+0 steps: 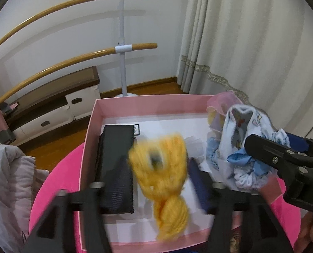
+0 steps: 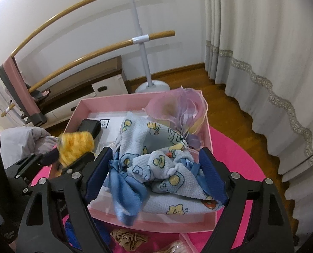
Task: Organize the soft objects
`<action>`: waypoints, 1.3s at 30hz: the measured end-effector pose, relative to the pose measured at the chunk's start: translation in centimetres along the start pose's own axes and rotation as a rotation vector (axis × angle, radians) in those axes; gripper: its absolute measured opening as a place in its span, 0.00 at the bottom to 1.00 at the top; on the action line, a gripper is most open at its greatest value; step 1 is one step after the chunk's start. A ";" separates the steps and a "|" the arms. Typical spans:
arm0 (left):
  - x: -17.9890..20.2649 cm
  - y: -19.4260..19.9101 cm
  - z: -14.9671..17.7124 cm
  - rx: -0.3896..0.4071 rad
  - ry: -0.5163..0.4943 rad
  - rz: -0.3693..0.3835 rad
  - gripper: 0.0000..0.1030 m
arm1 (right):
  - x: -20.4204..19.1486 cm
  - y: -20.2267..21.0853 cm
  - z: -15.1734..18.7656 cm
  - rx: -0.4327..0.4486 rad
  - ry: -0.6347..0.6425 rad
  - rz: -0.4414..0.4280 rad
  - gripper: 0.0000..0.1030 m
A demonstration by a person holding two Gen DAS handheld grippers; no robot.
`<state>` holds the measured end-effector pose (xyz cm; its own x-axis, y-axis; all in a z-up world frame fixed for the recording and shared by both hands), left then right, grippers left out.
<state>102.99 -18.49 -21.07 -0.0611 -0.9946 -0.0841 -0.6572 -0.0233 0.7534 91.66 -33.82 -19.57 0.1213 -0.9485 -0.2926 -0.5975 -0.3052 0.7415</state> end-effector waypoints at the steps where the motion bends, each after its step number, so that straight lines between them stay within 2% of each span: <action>1: 0.0 0.1 0.0 0.007 0.005 -0.012 0.82 | 0.1 -0.1 0.1 -0.001 -0.005 -0.003 0.81; 2: 0.1 0.1 0.0 0.018 0.009 -0.021 0.85 | 0.3 -0.1 0.2 -0.001 -0.011 -0.004 0.81; 4: -0.1 0.1 0.2 0.030 0.015 -0.032 0.85 | 0.6 0.0 0.3 0.009 -0.029 -0.011 0.82; 8: -0.1 0.3 0.5 0.032 0.029 -0.051 0.88 | 0.7 0.9 0.3 0.041 -0.055 -0.036 1.00; 15: 0.4 2.9 2.4 0.100 0.032 -0.097 1.00 | -0.7 3.0 0.4 0.086 -0.006 -0.004 1.00; 23: 0.3 8.5 6.7 0.171 0.037 -0.129 1.00 | -2.9 6.8 1.3 0.159 0.018 -0.016 1.00; 33: -1.6 17.1 10.1 0.239 0.048 -0.132 1.00 | -5.5 13.8 5.0 0.283 0.039 -0.011 1.00; 39: -2.0 21.3 12.3 0.267 0.055 -0.119 1.00 | -6.3 16.9 7.8 0.316 0.052 0.016 1.00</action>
<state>79.89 -15.73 -12.91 0.0644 -0.9906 -0.1207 -0.8323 -0.1200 0.5412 74.66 -32.36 -9.92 0.1454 -0.9587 -0.2446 -0.8153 -0.2562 0.5192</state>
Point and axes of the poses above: each gripper's, at about its wrist camera, not at the fingertips, and y roughly against the way its jaws point, x to its right, z to its underside, the point moved 4 cm from there along -y, roughly the way its jaws point, and after that the axes turned 12 degrees about -z, right-handed, at the moved point
